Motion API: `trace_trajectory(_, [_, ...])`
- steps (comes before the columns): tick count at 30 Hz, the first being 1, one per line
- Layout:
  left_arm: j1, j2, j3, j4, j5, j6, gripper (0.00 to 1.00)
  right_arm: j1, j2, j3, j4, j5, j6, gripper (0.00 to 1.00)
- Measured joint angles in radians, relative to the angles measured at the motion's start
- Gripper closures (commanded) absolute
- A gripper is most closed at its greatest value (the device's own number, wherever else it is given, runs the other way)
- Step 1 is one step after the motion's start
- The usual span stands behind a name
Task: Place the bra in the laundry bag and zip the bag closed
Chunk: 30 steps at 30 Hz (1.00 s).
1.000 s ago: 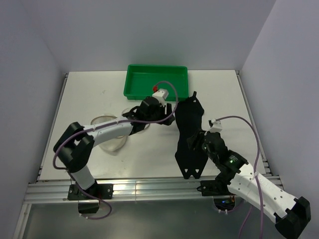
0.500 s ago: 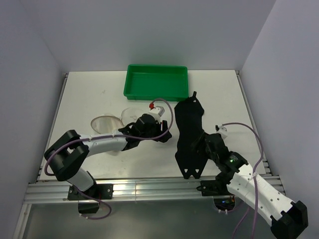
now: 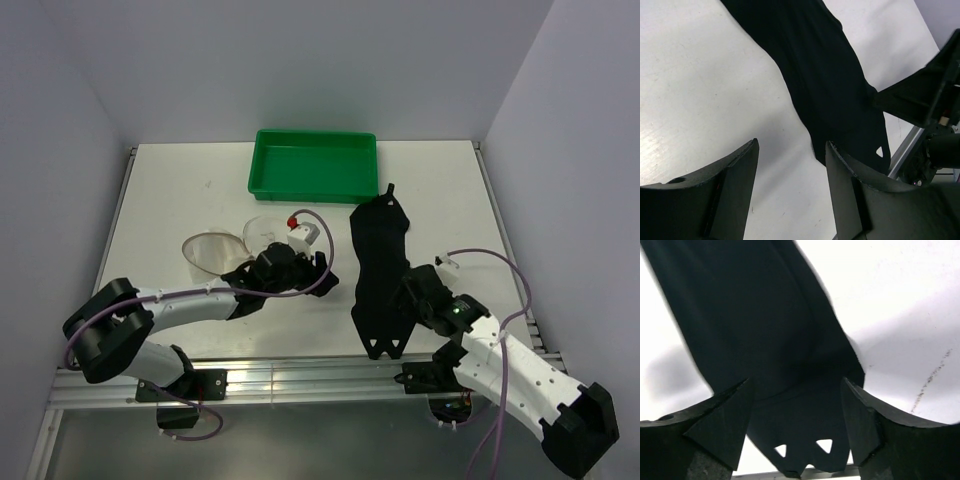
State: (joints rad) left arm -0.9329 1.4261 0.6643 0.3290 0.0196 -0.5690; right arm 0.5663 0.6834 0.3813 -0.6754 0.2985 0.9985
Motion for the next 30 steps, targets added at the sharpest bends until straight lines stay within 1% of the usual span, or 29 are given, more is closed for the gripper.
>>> trace_trajectory(2, [0.0,-0.011,-0.011,0.011,-0.001,0.003,0.39,0.0,0.044,0.0,0.003,0.002,0.009,0.28])
trace_trajectory(4, [0.0,-0.015,-0.02,0.024,-0.002,0.004,0.38,-0.003,0.094,-0.002,0.018,-0.005,0.019,0.36])
trace_trajectory(5, [0.0,-0.016,-0.023,0.026,-0.002,0.004,0.38,-0.004,0.118,-0.004,0.034,-0.009,0.026,0.47])
trace_trajectory(7, [0.0,-0.018,-0.029,0.028,-0.002,0.005,0.38,-0.005,0.167,-0.01,0.065,-0.016,0.032,0.56])
trace_trajectory(8, [0.0,-0.021,-0.032,0.028,-0.003,0.007,0.38,-0.005,0.187,-0.013,0.082,-0.02,0.032,0.68])
trace_trajectory(10, [0.0,-0.027,-0.035,0.027,-0.003,0.008,0.37,-0.005,0.198,-0.015,0.108,-0.026,0.032,0.76])
trace_trajectory(11, [0.0,-0.031,-0.035,0.026,-0.003,0.01,0.37,-0.005,0.2,-0.015,0.124,-0.03,0.031,0.91])
trace_trajectory(13, [-0.001,-0.039,-0.035,0.025,-0.014,0.013,0.35,-0.006,0.203,-0.015,0.152,-0.034,0.023,1.0])
trace_trajectory(17, [-0.001,-0.058,-0.035,0.024,-0.042,0.032,0.32,-0.006,0.185,-0.015,0.175,-0.039,-0.026,1.0])
trace_trajectory(20, [-0.001,-0.074,-0.035,0.021,-0.063,0.048,0.31,-0.006,0.108,0.002,0.149,-0.037,-0.088,1.0])
trace_trajectory(23, [-0.001,-0.096,-0.034,0.015,-0.071,0.072,0.3,-0.006,0.022,0.091,0.081,-0.032,-0.162,1.0])
trace_trajectory(27, [-0.002,-0.127,-0.026,0.002,-0.079,0.108,0.3,-0.006,-0.024,0.27,0.024,-0.014,-0.242,1.0])
trace_trajectory(30, [-0.004,-0.134,-0.01,0.003,-0.088,0.122,0.31,-0.006,-0.024,0.323,-0.001,0.003,-0.264,0.8])
